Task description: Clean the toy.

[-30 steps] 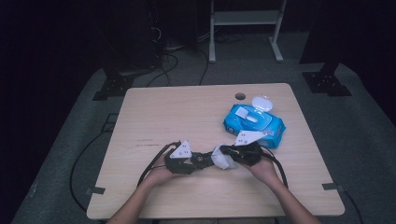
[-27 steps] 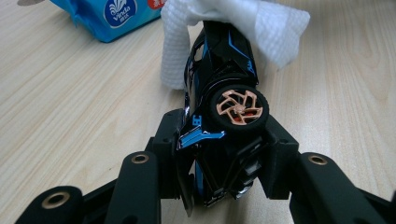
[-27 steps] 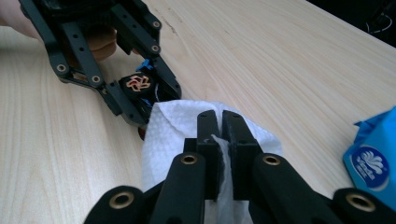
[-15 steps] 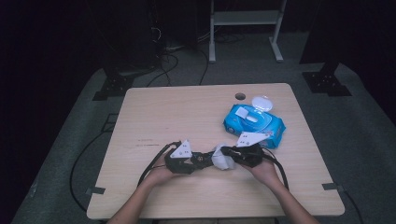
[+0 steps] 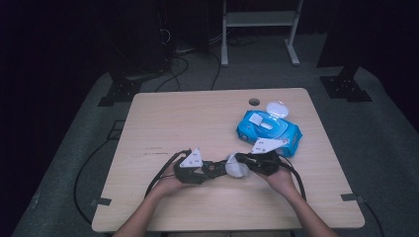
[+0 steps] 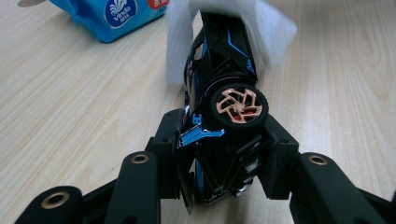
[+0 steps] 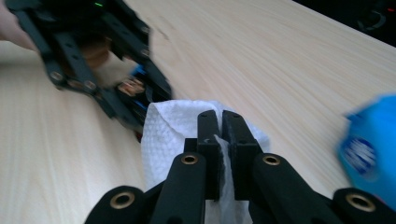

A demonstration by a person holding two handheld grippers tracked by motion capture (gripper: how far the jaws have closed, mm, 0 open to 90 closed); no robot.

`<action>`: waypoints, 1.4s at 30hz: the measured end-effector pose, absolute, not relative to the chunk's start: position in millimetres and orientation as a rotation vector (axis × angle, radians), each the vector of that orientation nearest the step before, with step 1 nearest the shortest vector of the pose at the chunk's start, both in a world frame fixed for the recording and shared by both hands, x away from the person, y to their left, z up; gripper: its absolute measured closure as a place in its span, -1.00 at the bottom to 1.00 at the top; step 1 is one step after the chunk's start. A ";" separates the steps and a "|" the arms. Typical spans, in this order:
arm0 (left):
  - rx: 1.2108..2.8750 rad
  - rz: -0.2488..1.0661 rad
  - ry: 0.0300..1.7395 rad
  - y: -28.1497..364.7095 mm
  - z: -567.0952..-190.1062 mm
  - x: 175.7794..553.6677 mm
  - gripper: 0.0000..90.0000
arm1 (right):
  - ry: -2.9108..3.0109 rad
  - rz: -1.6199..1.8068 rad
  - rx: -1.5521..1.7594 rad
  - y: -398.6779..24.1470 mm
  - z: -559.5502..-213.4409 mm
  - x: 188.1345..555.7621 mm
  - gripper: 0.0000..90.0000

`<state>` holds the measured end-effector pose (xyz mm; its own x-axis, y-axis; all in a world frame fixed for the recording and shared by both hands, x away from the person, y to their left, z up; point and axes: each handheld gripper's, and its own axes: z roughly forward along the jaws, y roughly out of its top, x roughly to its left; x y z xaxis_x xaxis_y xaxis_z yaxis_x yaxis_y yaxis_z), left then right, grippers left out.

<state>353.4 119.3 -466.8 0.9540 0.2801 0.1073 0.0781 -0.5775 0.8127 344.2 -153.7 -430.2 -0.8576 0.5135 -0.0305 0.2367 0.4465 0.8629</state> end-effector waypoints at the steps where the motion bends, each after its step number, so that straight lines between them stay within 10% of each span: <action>1: 2.180 0.278 0.251 119.3 -466.9 353.6 0.28 | 2.425 1.378 0.628 -147.1 -430.6 343.8 0.90; 24: 2.189 0.266 0.257 120.7 -465.8 354.6 0.26 | 2.330 1.407 0.740 -183.2 -425.4 346.8 0.90; 31: 2.200 0.240 0.302 106.6 -456.9 359.4 -0.14 | 2.317 1.449 0.796 -197.9 -420.6 349.6 0.90; 36: 2.233 0.221 0.308 103.7 -457.7 362.7 0.27 | 2.366 1.441 0.782 -189.4 -430.3 349.4 0.90; 42: 2.258 0.223 0.306 112.9 -454.9 362.1 0.28 | 2.387 1.451 0.754 -175.5 -434.1 351.6 0.90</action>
<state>362.1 112.9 -454.9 0.9548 0.2915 0.0587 0.1450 -0.6286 0.7641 351.6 -175.5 -434.1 -0.8356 0.5466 0.0546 0.3000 0.3708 0.8789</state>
